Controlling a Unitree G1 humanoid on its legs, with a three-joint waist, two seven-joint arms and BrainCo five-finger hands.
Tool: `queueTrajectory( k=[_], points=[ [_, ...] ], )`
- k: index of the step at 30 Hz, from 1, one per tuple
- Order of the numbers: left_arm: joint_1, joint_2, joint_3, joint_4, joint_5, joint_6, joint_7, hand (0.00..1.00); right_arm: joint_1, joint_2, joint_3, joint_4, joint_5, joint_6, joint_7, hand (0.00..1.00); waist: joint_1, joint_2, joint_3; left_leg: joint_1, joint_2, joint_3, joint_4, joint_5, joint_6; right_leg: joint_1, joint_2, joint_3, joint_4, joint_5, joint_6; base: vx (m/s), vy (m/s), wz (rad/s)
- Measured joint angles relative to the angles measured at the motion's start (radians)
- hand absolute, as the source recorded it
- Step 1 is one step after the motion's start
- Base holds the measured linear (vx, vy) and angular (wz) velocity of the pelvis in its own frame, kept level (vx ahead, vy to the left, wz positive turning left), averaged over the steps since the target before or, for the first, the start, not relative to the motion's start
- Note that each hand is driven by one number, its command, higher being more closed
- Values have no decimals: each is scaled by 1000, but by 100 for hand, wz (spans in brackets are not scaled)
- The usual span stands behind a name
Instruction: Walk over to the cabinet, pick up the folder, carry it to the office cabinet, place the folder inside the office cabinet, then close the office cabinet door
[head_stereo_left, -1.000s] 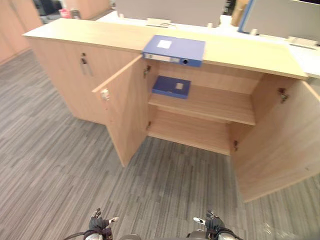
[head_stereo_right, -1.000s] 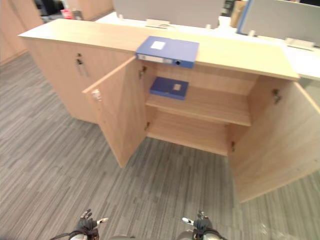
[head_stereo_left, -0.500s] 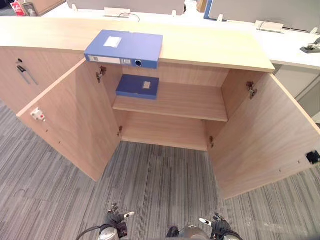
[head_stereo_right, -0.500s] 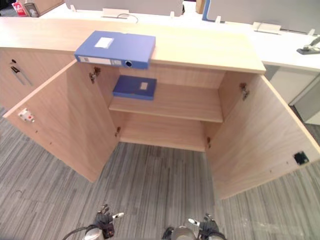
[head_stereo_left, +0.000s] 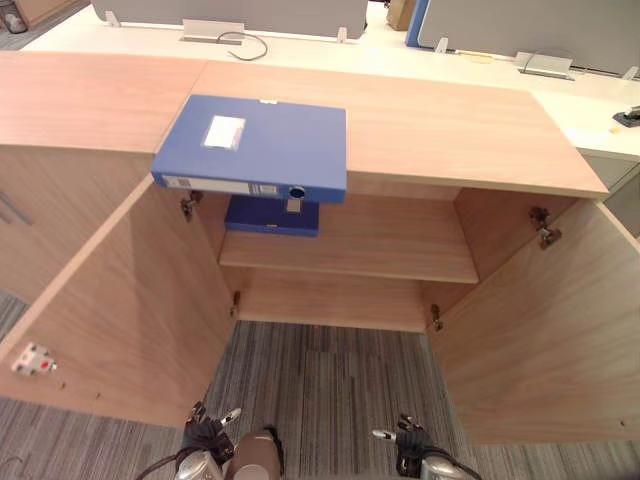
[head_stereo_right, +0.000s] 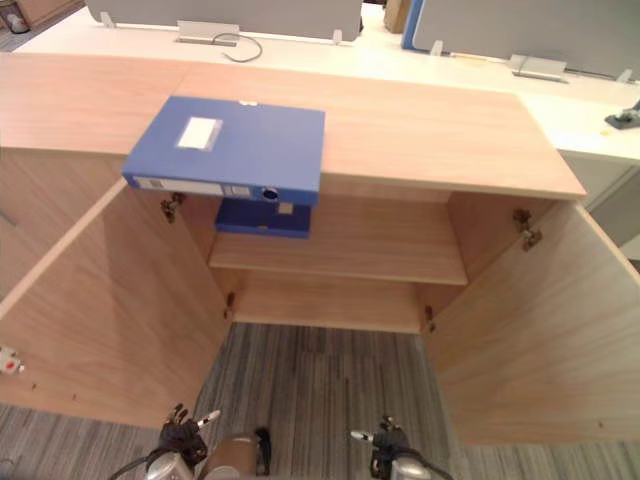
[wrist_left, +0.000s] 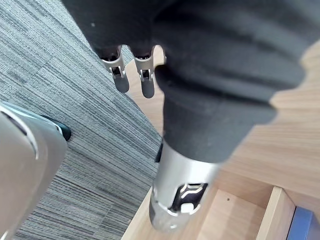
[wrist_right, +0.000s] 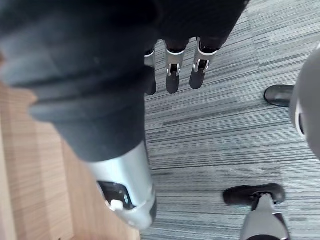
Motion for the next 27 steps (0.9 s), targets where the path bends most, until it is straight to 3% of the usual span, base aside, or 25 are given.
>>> queueTrajectory(
  k=[1,3,4,5,7,9,11,13,14,16,18,22,27],
  points=[
    [13,4,-1,8,-11,2,-4,0,2,-1,0,1,0,-7,3,0,-3,8,-24,43,-15,15,-49,3,5,0,-17,13,16,30,36,268,130,-44],
    [29,-1,-5,17,-44,4,-29,0,8,-9,5,3,-4,-14,11,0,-1,22,-38,118,-34,38,-150,13,19,-37,-52,30,103,41,42,236,135,-50],
    [35,-12,-11,26,-58,5,-38,0,18,-17,5,4,-15,-14,20,0,-2,36,-43,163,-45,54,-208,24,26,-98,-81,45,237,42,41,143,134,-35],
    [36,-7,-32,26,-76,6,-51,0,33,-24,-1,4,-38,-13,27,0,-8,38,-41,204,-64,55,-248,32,35,-173,-125,56,415,54,21,130,137,-19],
    [31,5,-68,37,-98,8,-78,0,59,-40,-19,1,-36,-10,30,0,-26,39,-33,248,-80,53,-273,32,47,-243,-190,58,612,74,-34,133,100,14],
    [31,17,-82,42,-132,12,-99,0,60,-44,-11,-7,-41,-10,30,0,-34,41,-33,281,-73,49,-295,32,48,-289,-199,55,680,27,-16,121,63,12],
    [28,12,-95,42,-197,13,-112,0,64,-37,-12,-17,-41,-9,37,0,-47,42,-33,290,-52,17,-301,33,45,-297,-150,75,543,-38,9,89,-26,34],
    [21,14,-119,32,-255,13,-124,0,65,-34,-12,-13,-43,-6,41,0,-46,32,-32,286,-45,-10,-301,34,28,-283,-87,117,340,-22,17,68,-139,42],
    [26,21,-121,12,-298,13,-132,0,69,-28,-12,-7,-43,-5,45,0,-43,4,-35,286,-60,-28,-307,33,10,-273,-83,123,239,30,32,55,-192,30],
    [39,10,-120,-24,-370,14,-139,0,71,-30,-14,3,-46,1,46,0,-37,14,-46,292,-51,-35,-334,44,-11,-234,-66,108,156,12,61,64,-207,10],
    [60,-33,-124,-119,-450,12,-145,0,70,-40,-8,0,-60,5,46,0,-38,35,-55,292,-12,-45,-359,60,-35,-209,-20,82,89,31,44,65,-200,12],
    [105,-61,-182,-360,-593,1,-160,0,72,-37,57,0,-76,9,43,0,-31,31,-81,293,43,-58,-390,68,-64,-156,58,51,-20,69,17,84,-191,7],
    [168,-66,-270,-706,-629,-39,-113,0,80,-35,121,-17,-76,14,29,0,-30,24,-90,294,42,-69,-405,68,-70,-121,65,28,-81,89,21,73,3,11]
  ],
)
